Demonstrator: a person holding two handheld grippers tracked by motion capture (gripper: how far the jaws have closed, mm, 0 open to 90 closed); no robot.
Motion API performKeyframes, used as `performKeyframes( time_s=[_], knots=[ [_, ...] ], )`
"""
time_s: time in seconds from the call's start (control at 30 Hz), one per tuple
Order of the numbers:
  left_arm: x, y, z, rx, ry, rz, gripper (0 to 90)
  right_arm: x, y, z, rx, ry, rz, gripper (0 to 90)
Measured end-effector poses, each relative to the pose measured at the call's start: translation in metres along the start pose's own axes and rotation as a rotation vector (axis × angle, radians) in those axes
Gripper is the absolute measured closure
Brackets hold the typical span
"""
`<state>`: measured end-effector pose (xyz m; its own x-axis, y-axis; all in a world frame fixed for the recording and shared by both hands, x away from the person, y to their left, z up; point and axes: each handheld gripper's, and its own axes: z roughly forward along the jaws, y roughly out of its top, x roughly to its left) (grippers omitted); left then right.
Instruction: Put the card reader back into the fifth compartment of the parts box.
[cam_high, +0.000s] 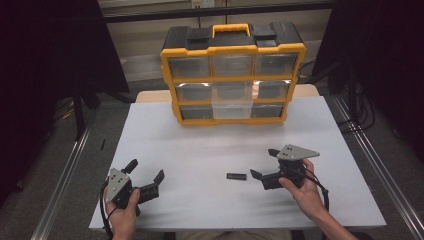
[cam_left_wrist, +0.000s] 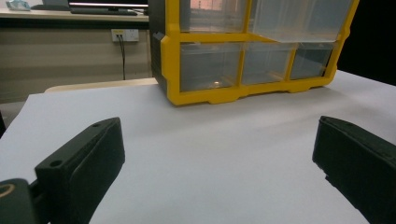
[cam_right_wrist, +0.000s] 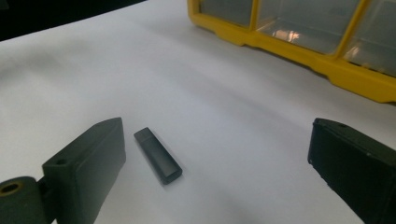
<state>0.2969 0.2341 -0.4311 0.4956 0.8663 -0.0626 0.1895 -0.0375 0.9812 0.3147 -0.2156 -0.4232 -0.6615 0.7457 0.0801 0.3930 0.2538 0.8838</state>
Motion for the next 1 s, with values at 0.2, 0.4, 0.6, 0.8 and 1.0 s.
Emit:
performKeyframes(
  time_s=[0.2,0.4,0.6,0.8,1.0],
  knots=[
    [0.001,0.000,0.000,0.002,0.001,-0.001,2.4,0.002,0.004,0.015,0.064,0.042,-0.001,4.5],
    [0.000,0.000,0.000,0.004,0.000,0.002,2.5,0.001,0.012,0.022,0.107,0.055,-0.011,4.5],
    [0.001,-0.001,0.000,0.005,0.001,0.005,2.4,0.001,0.017,0.031,0.170,0.084,-0.024,3.9],
    [0.001,-0.001,0.000,0.001,-0.003,0.002,2.4,-0.001,0.024,0.040,0.203,0.101,-0.034,3.9],
    [0.001,-0.001,0.001,0.007,-0.004,0.008,2.4,0.000,0.034,0.052,0.289,0.140,-0.117,3.8]
  ],
)
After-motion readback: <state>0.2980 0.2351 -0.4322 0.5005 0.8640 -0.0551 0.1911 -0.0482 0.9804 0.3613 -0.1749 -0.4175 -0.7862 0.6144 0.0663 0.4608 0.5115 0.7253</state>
